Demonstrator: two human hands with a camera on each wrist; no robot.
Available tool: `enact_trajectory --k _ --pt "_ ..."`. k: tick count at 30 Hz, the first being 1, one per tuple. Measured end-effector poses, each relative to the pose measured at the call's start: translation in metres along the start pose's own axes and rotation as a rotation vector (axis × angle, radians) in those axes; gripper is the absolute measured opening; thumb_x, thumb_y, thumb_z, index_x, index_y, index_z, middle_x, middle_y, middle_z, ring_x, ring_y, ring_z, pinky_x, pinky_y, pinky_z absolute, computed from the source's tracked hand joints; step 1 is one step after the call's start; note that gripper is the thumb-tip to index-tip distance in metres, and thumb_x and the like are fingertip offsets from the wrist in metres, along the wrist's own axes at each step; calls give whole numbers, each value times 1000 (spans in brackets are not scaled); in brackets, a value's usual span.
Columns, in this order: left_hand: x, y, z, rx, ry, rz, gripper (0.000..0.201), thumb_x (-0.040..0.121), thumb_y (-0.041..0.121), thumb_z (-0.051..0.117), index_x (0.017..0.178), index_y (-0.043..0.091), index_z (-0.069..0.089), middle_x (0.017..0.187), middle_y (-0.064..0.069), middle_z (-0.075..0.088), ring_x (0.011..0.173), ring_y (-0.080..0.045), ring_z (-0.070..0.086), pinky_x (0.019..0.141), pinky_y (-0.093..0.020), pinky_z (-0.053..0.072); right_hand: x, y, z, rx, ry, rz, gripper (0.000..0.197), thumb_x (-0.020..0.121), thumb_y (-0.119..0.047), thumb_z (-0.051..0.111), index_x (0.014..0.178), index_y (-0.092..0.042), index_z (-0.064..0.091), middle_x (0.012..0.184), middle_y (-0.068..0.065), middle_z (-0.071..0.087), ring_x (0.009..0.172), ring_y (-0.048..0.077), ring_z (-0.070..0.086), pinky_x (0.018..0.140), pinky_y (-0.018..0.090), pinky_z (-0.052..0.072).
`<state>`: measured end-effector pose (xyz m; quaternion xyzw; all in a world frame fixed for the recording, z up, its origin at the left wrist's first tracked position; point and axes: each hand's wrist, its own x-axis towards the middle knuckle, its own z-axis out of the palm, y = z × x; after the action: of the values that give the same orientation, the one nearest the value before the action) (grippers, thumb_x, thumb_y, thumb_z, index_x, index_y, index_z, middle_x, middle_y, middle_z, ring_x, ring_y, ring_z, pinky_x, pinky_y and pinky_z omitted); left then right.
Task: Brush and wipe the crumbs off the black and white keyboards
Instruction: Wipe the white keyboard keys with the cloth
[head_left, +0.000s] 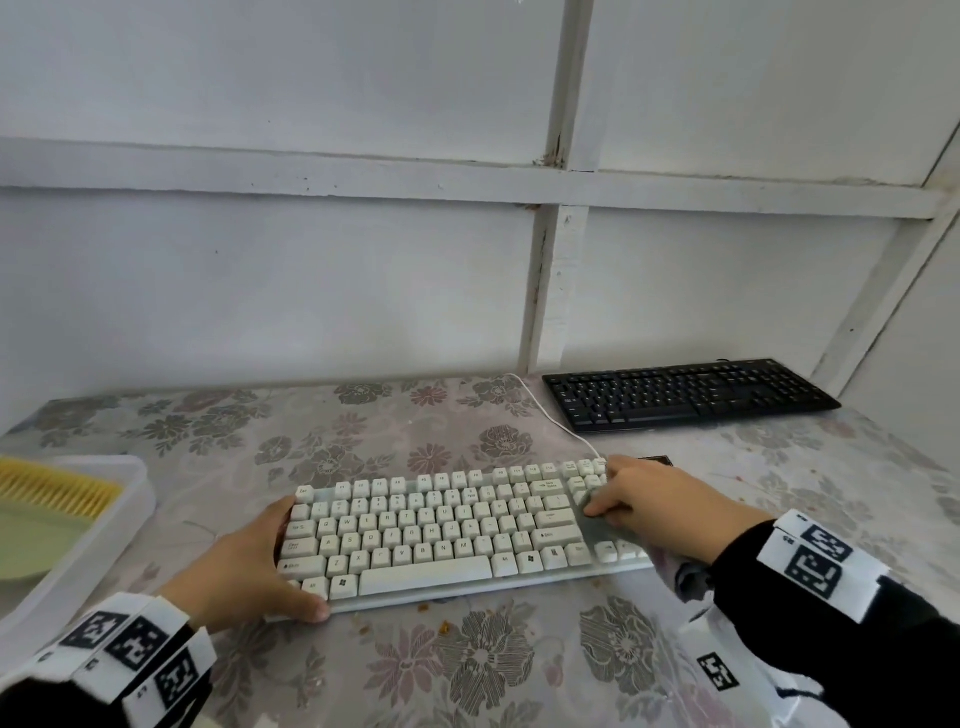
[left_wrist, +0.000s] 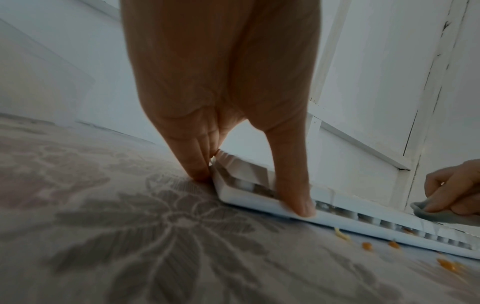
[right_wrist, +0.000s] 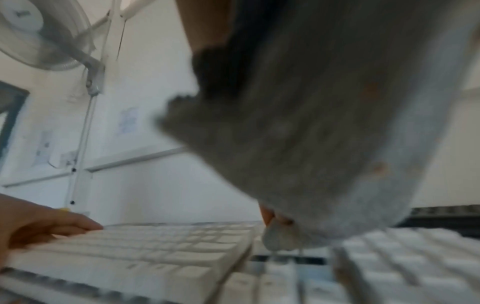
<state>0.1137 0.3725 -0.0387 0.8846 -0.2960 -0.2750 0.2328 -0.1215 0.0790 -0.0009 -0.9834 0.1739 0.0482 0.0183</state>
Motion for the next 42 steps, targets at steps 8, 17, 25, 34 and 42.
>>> enact_trajectory --k 8,17,25,34,42 --pt "-1 1 0 -19 0 -4 121 50 32 91 146 26 16 135 4 48 106 -10 46 105 -31 35 -7 23 7 -92 -7 147 28 95 -37 47 97 -24 72 77 -11 32 75 18 48 58 21 33" --pt "-3 4 0 0 -3 -7 120 52 33 90 145 25 16 136 4 46 104 -8 44 104 -29 35 -8 27 10 -90 82 187 23 93 -22 48 87 -27 69 77 -8 32 70 17 50 56 22 35" --pt "-3 2 -1 -21 -3 -6 121 50 32 91 146 26 16 135 4 48 105 -9 45 105 -30 35 -21 41 9 -27 31 159 22 96 -33 48 104 -37 68 84 -7 40 77 13 50 53 16 28" --pt "0 0 0 -14 -4 4 122 50 34 90 146 27 16 136 5 47 104 -8 45 104 -29 36 -29 64 12 -157 31 284 25 98 -30 45 106 -33 69 85 -4 42 69 9 45 50 19 26" --pt "2 -3 1 -21 -9 3 126 44 37 91 146 28 16 135 5 48 107 -9 47 105 -30 36 -28 71 2 -148 48 371 26 97 -34 45 106 -29 70 79 -8 36 64 3 40 51 16 26"
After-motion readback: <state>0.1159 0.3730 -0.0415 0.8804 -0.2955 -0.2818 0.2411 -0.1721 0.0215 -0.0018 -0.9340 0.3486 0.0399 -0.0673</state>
